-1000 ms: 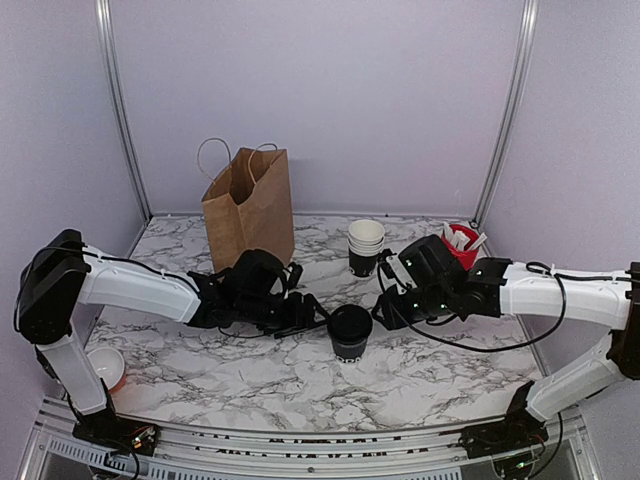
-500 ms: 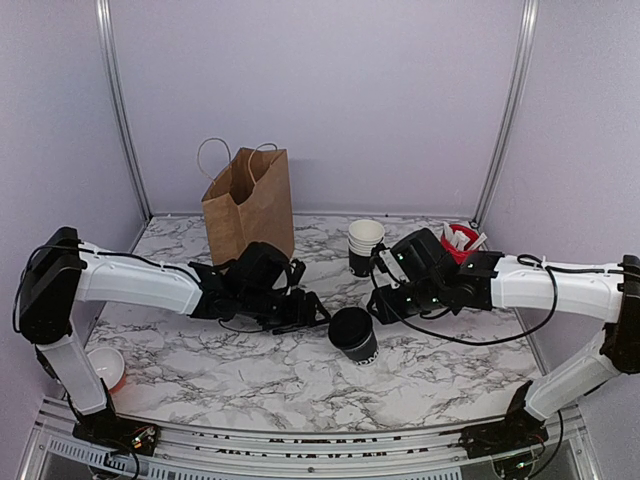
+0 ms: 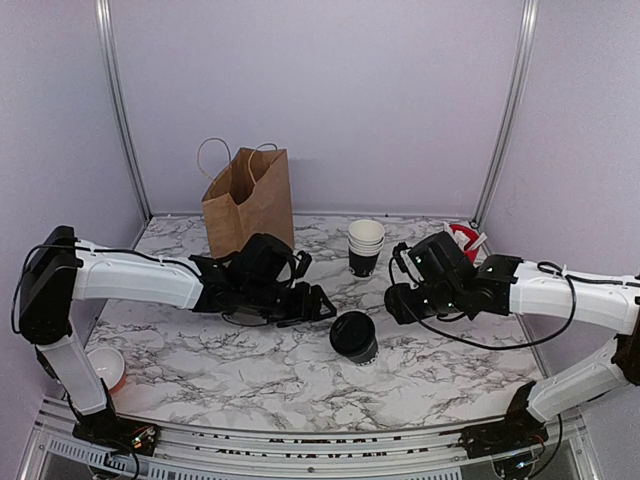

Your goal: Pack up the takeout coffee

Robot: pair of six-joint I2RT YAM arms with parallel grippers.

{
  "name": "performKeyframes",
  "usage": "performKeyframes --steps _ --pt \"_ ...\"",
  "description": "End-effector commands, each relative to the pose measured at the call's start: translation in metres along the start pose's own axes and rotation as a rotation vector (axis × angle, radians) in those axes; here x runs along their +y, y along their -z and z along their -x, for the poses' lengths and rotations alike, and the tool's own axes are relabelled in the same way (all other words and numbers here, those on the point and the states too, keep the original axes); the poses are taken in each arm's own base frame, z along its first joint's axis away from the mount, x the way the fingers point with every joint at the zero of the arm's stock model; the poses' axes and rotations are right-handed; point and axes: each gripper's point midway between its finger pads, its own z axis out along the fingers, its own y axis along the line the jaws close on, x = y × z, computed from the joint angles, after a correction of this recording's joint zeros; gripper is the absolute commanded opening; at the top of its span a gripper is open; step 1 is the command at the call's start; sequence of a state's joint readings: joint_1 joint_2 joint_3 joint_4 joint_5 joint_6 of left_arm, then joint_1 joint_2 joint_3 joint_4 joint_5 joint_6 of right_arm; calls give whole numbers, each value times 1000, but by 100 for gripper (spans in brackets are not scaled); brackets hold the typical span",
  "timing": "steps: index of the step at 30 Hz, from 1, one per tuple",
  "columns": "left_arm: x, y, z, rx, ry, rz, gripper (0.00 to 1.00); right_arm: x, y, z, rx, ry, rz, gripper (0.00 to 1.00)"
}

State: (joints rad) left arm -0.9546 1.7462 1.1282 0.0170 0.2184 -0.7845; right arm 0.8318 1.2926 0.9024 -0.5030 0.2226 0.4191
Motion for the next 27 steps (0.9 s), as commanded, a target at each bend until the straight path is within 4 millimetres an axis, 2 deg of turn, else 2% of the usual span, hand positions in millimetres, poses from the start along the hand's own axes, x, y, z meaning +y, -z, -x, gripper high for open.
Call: performKeyframes --steps 1,3,7,8,12,15,18,22,27 --pt "-8 10 -13 26 -42 -5 69 -10 6 -6 5 -31 -10 51" --pt "-5 12 -17 30 -44 3 69 0 12 -3 -7 -21 56 54" --pt "-2 15 -18 25 -41 12 69 20 31 16 -92 29 155 66" --pt "-2 15 -18 23 -40 12 69 31 35 16 -102 60 174 70" --pt "-6 12 -17 26 -45 5 69 53 39 20 -116 128 219 78" --pt "-10 8 -15 31 -52 -5 69 71 32 16 -92 163 258 80" --pt "-14 1 -16 46 -58 -14 69 72 12 2 -32 153 244 78" --pt "-15 -7 -19 62 -62 -13 69 60 -16 -16 42 78 269 76" --pt "-12 -7 -18 55 -66 0 69 52 -15 -15 9 44 282 76"
